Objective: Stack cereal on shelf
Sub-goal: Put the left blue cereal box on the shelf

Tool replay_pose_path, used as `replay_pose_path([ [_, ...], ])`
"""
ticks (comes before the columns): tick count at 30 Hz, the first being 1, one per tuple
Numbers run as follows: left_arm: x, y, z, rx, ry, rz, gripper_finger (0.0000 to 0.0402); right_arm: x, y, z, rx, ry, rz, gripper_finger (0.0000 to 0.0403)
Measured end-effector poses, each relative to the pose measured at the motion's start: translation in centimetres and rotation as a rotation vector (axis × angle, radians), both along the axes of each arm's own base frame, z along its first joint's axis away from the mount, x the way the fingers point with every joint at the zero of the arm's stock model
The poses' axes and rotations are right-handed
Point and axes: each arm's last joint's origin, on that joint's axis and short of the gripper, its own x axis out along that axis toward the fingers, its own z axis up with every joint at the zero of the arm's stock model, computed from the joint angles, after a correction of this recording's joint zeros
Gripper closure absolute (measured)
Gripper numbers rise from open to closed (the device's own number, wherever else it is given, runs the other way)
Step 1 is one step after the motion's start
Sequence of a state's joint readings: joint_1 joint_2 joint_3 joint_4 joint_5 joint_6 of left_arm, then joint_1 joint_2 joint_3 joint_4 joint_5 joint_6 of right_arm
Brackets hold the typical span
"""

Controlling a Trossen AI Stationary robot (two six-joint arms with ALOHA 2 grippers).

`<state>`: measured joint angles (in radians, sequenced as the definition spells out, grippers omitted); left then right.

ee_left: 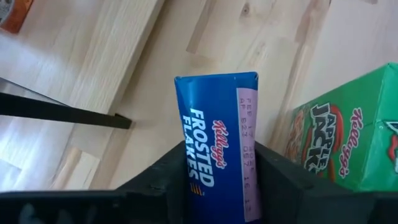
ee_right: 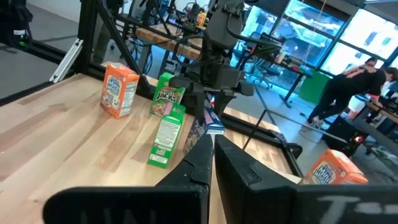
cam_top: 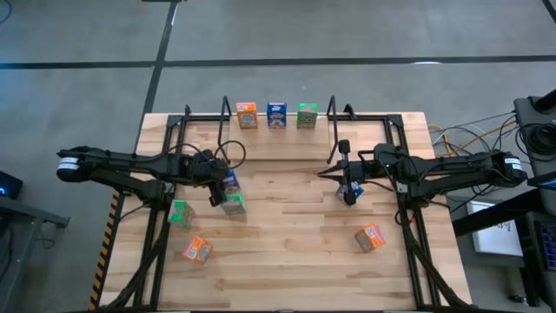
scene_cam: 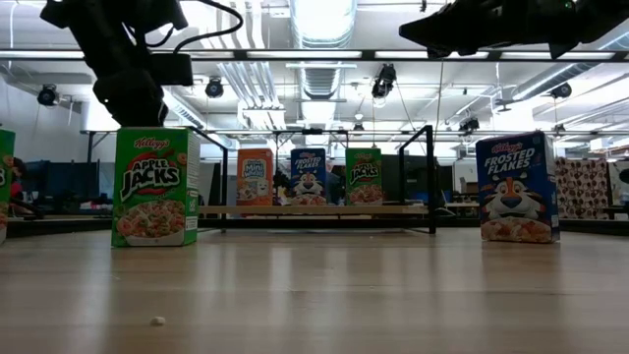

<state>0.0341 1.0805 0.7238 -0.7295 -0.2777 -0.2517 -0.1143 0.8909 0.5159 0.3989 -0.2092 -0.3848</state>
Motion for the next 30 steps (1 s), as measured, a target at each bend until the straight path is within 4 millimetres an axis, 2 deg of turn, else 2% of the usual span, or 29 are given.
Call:
replay_pose_path([
  [5,0.3,0.0,0.8,-0.007,-0.031,0.013,0.0284,0.0,0.0,-0.1,0.008,0.015,0.000,0.0394],
  [15,2.1,0.1,5.8,0.053,-0.173,-0.072,0.0266,-1.1,0.1,-0.1,0.034,0.077,-0.002,0.0394],
  [19,3.9,0.2,7.9,0.147,-0.263,-0.177,0.0266,-2.1,0.2,0.1,0.065,0.105,-0.005,0.0394],
  [24,6.9,0.9,9.3,0.275,-0.287,-0.289,0.0265,-3.0,0.4,0.2,0.094,0.137,-0.009,0.0394],
  [30,10.6,3.4,9.3,0.361,-0.229,-0.312,0.0265,-3.3,0.4,0.1,0.092,0.136,-0.009,0.0394],
])
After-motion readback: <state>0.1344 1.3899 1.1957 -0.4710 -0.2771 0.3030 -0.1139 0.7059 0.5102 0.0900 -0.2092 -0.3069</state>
